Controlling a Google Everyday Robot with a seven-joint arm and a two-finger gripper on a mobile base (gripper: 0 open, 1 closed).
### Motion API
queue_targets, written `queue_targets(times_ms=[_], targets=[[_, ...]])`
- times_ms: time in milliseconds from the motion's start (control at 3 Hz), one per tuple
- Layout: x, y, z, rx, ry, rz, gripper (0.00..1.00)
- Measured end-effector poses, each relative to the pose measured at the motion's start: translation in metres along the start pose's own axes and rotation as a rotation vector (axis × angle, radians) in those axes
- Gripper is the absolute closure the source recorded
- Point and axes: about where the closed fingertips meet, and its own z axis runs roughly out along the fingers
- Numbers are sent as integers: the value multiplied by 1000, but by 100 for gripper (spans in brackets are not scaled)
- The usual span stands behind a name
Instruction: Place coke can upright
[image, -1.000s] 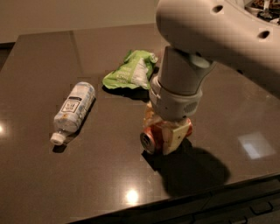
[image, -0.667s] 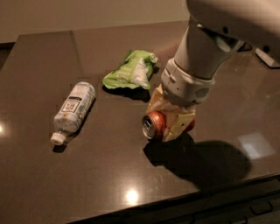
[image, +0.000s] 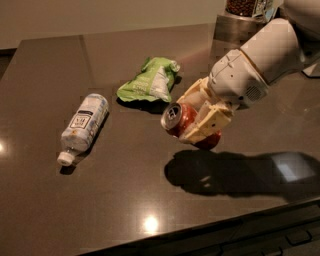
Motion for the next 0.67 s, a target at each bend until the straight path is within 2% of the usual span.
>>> queue_targets(times_ms=[667], targets=[[-16, -9, -8, 104, -373, 155, 100]])
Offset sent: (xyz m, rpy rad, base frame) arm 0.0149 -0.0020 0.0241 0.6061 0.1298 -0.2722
